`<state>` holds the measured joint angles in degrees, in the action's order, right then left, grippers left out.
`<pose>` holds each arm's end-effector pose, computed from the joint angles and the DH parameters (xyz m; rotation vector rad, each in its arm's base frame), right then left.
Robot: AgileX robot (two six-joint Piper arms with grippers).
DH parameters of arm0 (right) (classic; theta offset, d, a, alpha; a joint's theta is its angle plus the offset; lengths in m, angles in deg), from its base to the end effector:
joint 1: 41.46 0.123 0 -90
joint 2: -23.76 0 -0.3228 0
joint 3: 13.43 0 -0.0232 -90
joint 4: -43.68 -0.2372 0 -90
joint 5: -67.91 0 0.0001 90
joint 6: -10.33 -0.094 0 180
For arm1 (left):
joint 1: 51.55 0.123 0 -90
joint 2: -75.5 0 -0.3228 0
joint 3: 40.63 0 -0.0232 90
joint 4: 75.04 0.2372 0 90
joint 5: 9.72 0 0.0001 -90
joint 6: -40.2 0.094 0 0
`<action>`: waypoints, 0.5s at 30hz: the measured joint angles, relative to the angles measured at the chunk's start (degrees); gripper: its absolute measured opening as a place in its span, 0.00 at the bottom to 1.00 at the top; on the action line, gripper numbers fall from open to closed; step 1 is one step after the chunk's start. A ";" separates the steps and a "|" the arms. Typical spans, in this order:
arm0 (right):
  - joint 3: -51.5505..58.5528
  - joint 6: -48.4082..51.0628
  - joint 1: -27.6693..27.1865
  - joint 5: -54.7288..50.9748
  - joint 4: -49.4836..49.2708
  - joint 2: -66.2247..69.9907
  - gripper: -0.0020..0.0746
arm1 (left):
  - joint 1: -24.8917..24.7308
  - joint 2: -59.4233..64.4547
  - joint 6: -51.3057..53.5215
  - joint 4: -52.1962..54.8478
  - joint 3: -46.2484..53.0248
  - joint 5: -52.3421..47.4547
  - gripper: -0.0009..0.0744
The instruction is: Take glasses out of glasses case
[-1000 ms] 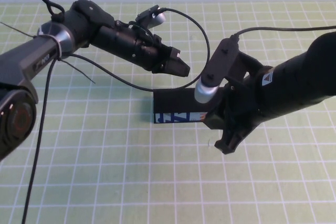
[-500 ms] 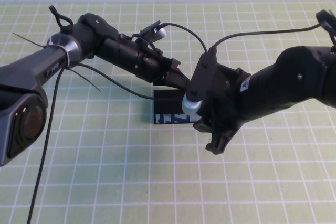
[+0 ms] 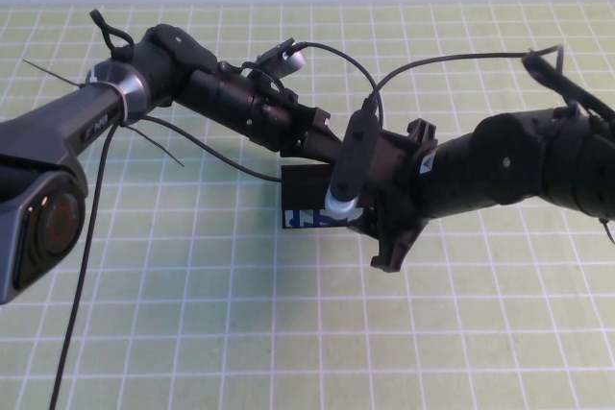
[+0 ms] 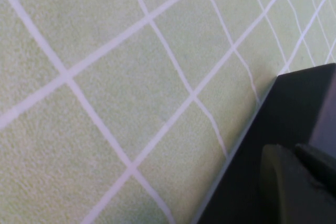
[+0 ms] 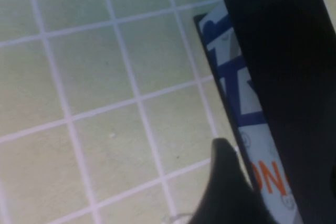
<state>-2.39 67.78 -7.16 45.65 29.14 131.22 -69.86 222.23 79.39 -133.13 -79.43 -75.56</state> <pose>0.3058 0.2195 0.2663 -1.5725 1.8663 0.0414 0.4758 -0.2342 0.1942 0.7764 2.4690 -1.2706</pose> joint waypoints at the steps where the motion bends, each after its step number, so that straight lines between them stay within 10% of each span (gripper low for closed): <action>1: -0.10 0.00 0.00 0.88 0.52 0.51 0.51 | 0.00 0.00 0.00 0.00 0.00 0.00 0.01; 15: -0.34 0.11 0.00 5.91 2.72 3.56 0.49 | 0.71 0.33 0.00 0.15 -0.56 3.21 0.01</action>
<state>-2.74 67.89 -7.16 51.56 31.86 134.78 -69.15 222.56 79.39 -132.98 -79.99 -72.35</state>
